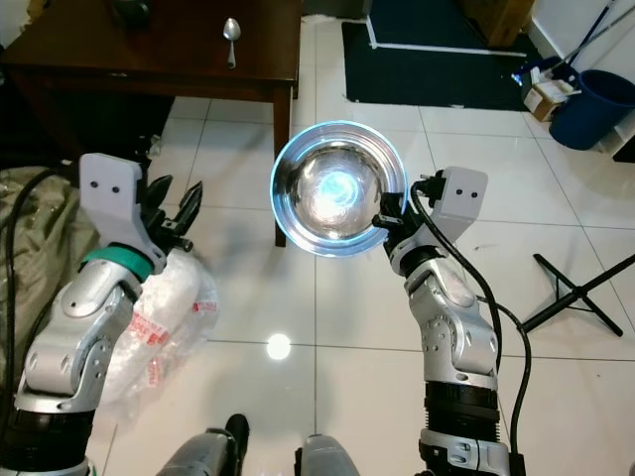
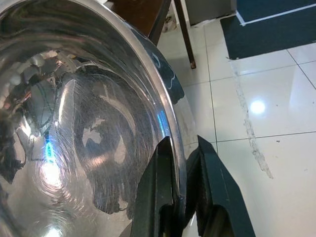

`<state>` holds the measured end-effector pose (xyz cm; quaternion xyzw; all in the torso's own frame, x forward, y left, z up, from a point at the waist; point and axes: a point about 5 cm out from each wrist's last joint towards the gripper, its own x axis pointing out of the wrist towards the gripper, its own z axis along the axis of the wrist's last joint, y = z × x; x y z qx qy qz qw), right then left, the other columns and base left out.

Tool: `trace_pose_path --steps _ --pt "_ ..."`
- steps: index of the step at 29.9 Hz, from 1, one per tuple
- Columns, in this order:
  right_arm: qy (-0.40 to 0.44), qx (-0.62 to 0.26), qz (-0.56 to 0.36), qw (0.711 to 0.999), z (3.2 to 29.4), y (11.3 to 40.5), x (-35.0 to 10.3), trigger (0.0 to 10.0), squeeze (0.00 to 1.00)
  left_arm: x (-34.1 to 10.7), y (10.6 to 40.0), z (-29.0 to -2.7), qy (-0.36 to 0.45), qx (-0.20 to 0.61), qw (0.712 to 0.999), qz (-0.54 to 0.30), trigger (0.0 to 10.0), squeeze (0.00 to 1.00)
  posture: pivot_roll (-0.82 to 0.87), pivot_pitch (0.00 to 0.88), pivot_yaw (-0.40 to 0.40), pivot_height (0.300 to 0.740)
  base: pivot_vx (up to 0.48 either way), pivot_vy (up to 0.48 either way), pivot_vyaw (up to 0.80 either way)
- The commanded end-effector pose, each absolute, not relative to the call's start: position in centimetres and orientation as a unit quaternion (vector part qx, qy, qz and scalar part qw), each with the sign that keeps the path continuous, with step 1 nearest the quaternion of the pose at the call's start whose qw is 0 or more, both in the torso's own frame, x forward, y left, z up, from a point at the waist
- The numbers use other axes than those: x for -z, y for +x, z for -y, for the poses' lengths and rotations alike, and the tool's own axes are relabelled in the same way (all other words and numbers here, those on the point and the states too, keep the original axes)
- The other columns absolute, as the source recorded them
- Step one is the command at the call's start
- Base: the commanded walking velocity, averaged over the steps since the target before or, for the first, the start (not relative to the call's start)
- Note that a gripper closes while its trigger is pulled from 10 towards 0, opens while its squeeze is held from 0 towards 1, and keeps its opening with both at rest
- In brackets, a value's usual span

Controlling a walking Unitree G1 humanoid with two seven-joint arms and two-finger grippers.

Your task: Setting the table

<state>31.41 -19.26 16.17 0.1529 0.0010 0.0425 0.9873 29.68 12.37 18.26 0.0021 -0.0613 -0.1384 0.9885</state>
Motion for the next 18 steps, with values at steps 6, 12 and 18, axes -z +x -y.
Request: trace_pose_path --steps 6,12,18 --pt "0.167 -0.033 0.010 0.985 19.15 31.10 -16.15 10.0 0.00 -17.94 29.52 -11.38 0.000 0.164 0.985 0.052 10.0 0.00 -0.16 0.009 0.049 0.740 0.000 0.000 0.00" --pt "0.169 -0.037 0.008 0.985 18.74 31.11 -16.12 10.0 0.00 -18.09 29.89 -11.52 0.008 0.148 0.986 0.071 10.0 0.00 -0.16 0.007 0.049 0.740 0.160 0.000 0.00" --pt "0.169 -0.036 0.008 0.985 18.78 31.10 -16.06 10.0 0.00 -18.12 30.02 -11.54 0.009 0.145 0.987 0.073 10.0 0.00 -0.16 0.007 0.048 0.740 0.480 0.000 0.00"
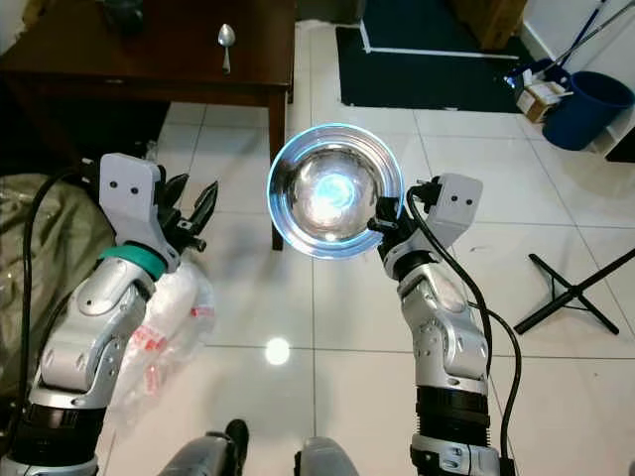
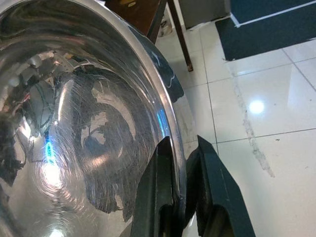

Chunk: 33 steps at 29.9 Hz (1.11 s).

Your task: Setting the table

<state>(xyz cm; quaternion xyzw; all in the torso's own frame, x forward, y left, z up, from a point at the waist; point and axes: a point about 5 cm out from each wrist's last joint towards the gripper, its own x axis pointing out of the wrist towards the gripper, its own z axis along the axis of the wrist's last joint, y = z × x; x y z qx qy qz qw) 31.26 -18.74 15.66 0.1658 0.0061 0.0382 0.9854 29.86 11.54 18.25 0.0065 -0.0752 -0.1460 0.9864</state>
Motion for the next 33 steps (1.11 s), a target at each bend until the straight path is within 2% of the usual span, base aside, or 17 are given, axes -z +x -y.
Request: trace_pose_path --steps 1,33 --pt "0.169 -0.035 0.009 0.985 18.77 31.09 -16.05 10.0 0.00 -18.11 30.03 -11.53 0.009 0.146 0.987 0.073 10.0 0.00 -0.16 0.007 0.048 0.740 0.480 0.000 0.00" --pt "0.161 -0.035 0.008 0.986 18.73 31.21 -15.81 10.0 0.00 -18.08 30.11 -11.09 0.009 0.154 0.985 0.079 10.0 0.00 -0.16 0.000 0.053 0.740 0.474 0.000 0.00"
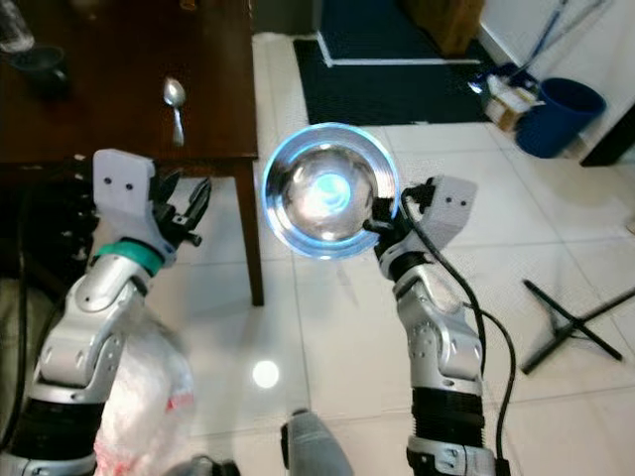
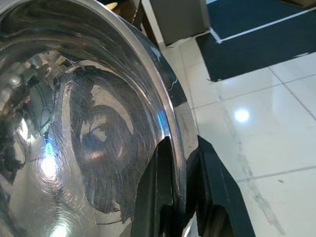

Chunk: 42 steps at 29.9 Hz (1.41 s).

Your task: Setting the table

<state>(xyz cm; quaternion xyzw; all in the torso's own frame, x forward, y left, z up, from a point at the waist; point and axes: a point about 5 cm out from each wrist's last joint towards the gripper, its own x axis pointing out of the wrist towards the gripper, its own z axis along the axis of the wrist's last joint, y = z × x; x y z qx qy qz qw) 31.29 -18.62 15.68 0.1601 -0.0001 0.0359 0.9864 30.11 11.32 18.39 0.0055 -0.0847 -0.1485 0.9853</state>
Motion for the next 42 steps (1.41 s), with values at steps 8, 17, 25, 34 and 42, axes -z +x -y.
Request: trace_pose_path --steps 8,17,25,34,42 --pt "0.157 -0.039 0.011 0.987 18.6 31.3 -15.9 10.0 0.00 -18.1 30.2 -11.1 0.009 0.153 0.985 0.079 10.0 0.00 -0.16 0.000 0.053 0.740 0.466 0.000 0.00" --pt "0.143 -0.059 0.025 0.988 18.1 31.2 -16.6 10.0 0.00 -18.2 30.3 -11.1 0.010 0.153 0.985 0.081 10.0 0.00 -0.16 0.000 0.053 0.740 0.467 0.000 0.00" --pt "0.141 -0.061 0.025 0.988 18.1 31.1 -16.5 10.0 0.00 -18.1 30.2 -11.0 0.008 0.153 0.985 0.077 10.0 0.00 -0.16 0.000 0.051 0.740 0.334 0.000 0.00" --pt "0.124 -0.036 0.036 0.991 19.1 31.5 -16.9 10.0 0.00 -18.2 29.6 -10.3 -0.003 0.187 0.980 0.075 10.0 0.00 -0.16 0.002 0.049 0.740 0.000 0.000 0.00" --pt "0.181 -0.019 0.034 0.983 20.1 32.9 -17.5 10.0 0.00 -18.4 29.5 -10.2 0.002 0.196 0.977 0.079 10.0 0.00 -0.16 0.007 0.052 0.740 0.000 0.000 0.00"
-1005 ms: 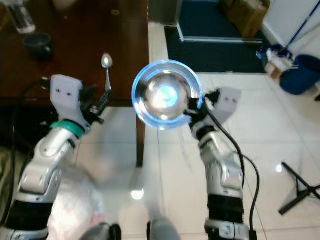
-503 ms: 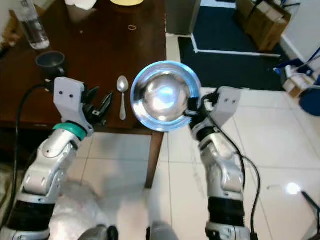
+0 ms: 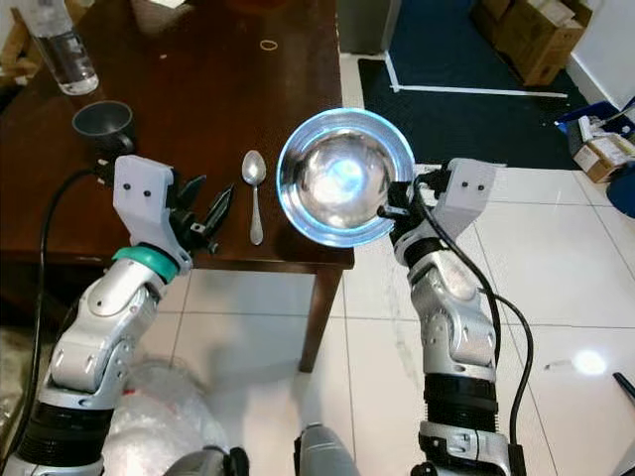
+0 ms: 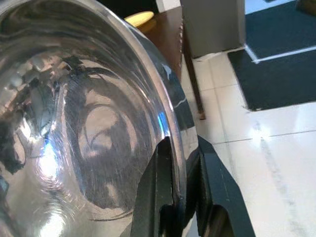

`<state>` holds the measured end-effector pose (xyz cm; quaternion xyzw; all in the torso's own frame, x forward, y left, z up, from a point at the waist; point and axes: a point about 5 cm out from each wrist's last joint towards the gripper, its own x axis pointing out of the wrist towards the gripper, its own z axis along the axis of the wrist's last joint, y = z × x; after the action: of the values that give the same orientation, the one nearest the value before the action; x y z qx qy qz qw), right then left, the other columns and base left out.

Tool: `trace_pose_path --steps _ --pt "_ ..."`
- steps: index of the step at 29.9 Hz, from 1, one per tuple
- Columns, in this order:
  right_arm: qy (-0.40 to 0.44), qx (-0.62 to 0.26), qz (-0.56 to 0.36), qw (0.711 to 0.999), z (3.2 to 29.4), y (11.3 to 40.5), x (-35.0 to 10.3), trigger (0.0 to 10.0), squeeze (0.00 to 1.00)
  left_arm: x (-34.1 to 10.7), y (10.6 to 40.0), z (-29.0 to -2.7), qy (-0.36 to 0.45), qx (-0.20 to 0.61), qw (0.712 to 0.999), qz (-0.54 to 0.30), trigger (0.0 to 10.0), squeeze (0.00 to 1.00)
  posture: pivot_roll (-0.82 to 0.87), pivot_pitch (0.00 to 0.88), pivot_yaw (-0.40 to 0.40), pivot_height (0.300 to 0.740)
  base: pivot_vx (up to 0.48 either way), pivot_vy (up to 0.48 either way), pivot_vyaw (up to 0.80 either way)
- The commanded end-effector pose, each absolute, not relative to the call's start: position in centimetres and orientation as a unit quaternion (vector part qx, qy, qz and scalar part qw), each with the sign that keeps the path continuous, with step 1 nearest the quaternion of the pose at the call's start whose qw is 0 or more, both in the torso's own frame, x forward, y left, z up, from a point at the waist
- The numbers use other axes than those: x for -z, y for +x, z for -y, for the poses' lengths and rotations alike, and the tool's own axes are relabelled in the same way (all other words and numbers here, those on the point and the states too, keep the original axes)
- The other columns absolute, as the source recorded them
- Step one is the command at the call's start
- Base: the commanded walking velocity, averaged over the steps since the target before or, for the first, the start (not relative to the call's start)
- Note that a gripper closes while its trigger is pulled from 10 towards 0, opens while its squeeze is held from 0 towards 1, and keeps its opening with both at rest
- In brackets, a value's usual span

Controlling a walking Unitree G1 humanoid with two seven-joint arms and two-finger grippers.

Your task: Setting the table

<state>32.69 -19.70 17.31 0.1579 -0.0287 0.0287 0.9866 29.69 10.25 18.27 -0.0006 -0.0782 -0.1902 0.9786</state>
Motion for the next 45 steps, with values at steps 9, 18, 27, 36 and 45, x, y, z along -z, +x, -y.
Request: trace_pose_path --steps 9,18,27,36,45 --pt "0.304 -0.008 -0.019 0.953 20.3 36.3 -17.8 10.0 0.00 -21.0 28.8 -10.4 0.131 0.284 0.941 0.128 10.0 0.00 -0.13 0.027 0.055 0.740 0.000 0.000 0.00" --pt "0.302 -0.015 -0.088 0.949 19.4 38.0 -16.7 10.0 0.00 -22.8 28.1 -11.8 0.162 0.308 0.927 0.137 10.0 0.00 -0.11 0.055 0.046 0.740 0.000 0.000 0.00" --pt "0.296 -0.039 -0.118 0.947 18.5 38.4 -15.8 10.0 0.90 -22.1 27.4 -11.9 0.153 0.305 0.932 0.121 10.0 0.00 -0.10 0.069 0.035 0.740 0.000 0.000 0.00" --pt "0.295 -0.074 -0.066 0.950 18.7 38.7 -17.6 10.0 1.00 -21.9 27.3 -11.5 0.144 0.307 0.934 0.114 10.0 0.00 -0.12 0.059 0.038 0.740 0.000 0.000 0.00" --pt "0.263 -0.097 0.008 0.960 19.5 37.4 -19.8 10.0 0.00 -21.6 27.4 -11.1 0.136 0.310 0.934 0.113 10.0 0.00 -0.13 0.048 0.041 0.740 0.000 0.000 0.00"
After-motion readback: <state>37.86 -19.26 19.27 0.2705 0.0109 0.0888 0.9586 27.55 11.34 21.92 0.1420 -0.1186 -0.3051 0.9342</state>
